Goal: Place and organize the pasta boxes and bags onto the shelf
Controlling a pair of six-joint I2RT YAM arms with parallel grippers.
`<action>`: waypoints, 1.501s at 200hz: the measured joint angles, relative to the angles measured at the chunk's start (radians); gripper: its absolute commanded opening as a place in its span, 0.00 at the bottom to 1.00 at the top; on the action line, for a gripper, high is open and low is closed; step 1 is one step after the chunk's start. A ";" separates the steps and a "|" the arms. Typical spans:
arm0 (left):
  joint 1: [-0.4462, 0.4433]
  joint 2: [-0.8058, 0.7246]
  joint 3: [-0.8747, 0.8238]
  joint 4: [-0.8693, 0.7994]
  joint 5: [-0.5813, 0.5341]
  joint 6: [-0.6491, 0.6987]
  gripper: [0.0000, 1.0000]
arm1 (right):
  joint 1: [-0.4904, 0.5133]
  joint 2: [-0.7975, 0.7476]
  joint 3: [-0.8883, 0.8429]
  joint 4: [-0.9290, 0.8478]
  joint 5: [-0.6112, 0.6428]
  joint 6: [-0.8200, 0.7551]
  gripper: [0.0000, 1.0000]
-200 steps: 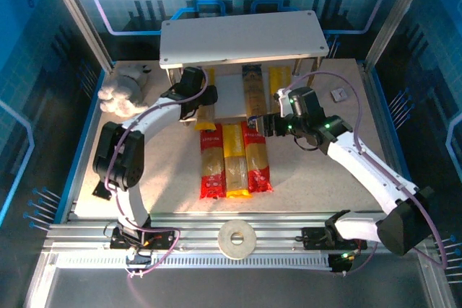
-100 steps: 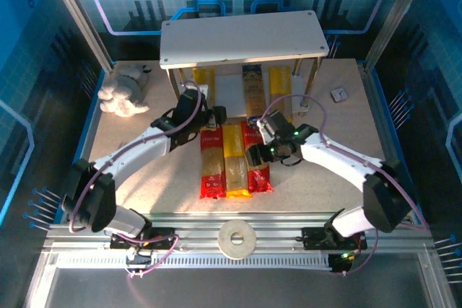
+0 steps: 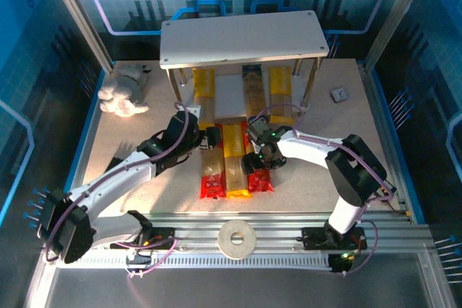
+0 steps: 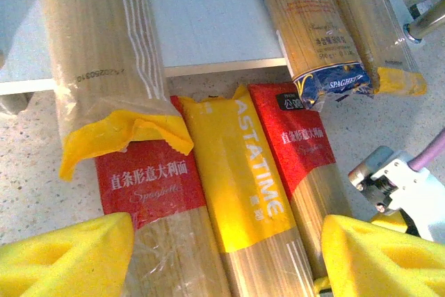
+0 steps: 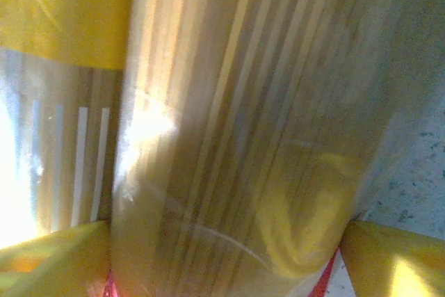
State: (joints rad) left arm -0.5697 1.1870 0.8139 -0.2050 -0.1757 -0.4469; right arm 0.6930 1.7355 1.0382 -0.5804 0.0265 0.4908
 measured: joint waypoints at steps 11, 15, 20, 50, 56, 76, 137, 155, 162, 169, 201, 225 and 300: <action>0.000 -0.012 -0.008 -0.003 -0.005 0.000 0.73 | 0.000 0.010 0.007 -0.005 0.000 0.001 0.85; 0.000 -0.015 -0.011 -0.004 -0.008 0.000 0.73 | 0.000 0.012 0.010 -0.007 0.002 0.003 0.85; 0.000 -0.019 -0.014 -0.008 -0.011 0.000 0.73 | 0.000 0.016 0.012 -0.008 0.003 0.004 0.85; 0.002 -0.034 -0.025 -0.023 -0.021 0.000 0.74 | -0.002 0.034 0.028 -0.027 0.014 0.008 0.80; 0.003 -0.037 -0.025 -0.026 -0.023 0.000 0.74 | -0.004 0.036 0.030 -0.029 0.016 0.008 0.78; 0.004 -0.044 -0.025 -0.030 -0.029 0.000 0.74 | -0.012 0.037 0.026 -0.030 0.019 0.010 0.64; 0.012 -0.057 -0.026 -0.042 -0.031 0.000 0.74 | -0.043 -0.058 -0.040 0.009 0.016 0.008 0.12; 0.013 -0.059 -0.026 -0.050 -0.031 0.000 0.74 | -0.045 -0.085 -0.043 0.011 0.005 0.002 0.03; 0.013 -0.061 -0.026 -0.053 -0.031 0.000 0.74 | -0.045 -0.093 -0.045 0.010 0.000 0.000 0.00; 0.013 -0.063 -0.026 -0.054 -0.031 0.001 0.74 | -0.045 -0.102 -0.046 0.008 -0.005 -0.002 0.00; 0.017 -0.071 -0.026 -0.059 -0.035 0.001 0.74 | -0.033 -0.159 -0.070 -0.063 -0.014 -0.020 0.00; 0.021 -0.071 -0.026 -0.060 -0.037 0.001 0.74 | -0.021 -0.238 -0.076 -0.169 -0.028 -0.020 0.00; 0.040 -0.071 -0.026 -0.068 -0.037 0.001 0.74 | 0.016 -0.468 -0.013 -0.367 -0.150 -0.028 0.00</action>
State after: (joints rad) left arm -0.5297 1.1164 0.7879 -0.2729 -0.2131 -0.4461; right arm 0.7086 1.2675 1.0256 -0.9474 -0.1238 0.4625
